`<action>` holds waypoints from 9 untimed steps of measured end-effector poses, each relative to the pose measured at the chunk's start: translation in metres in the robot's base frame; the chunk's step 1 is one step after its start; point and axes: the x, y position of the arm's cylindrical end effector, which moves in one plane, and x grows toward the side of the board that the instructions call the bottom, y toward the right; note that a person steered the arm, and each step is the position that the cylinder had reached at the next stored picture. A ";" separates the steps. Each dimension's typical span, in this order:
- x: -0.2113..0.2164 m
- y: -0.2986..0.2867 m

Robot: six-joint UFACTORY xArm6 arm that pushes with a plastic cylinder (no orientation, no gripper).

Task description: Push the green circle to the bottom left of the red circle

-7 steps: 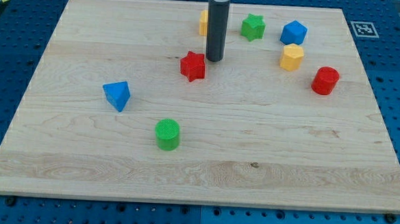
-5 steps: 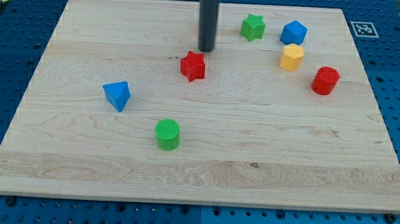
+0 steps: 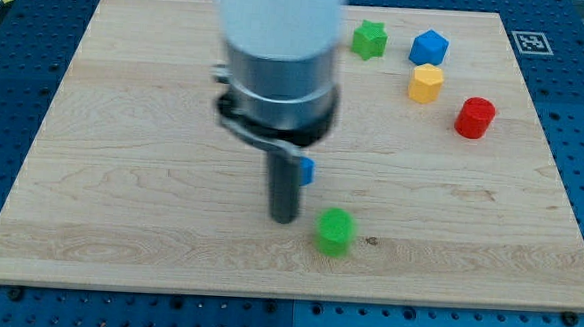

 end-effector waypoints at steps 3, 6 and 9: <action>0.023 -0.058; 0.052 0.116; 0.014 0.227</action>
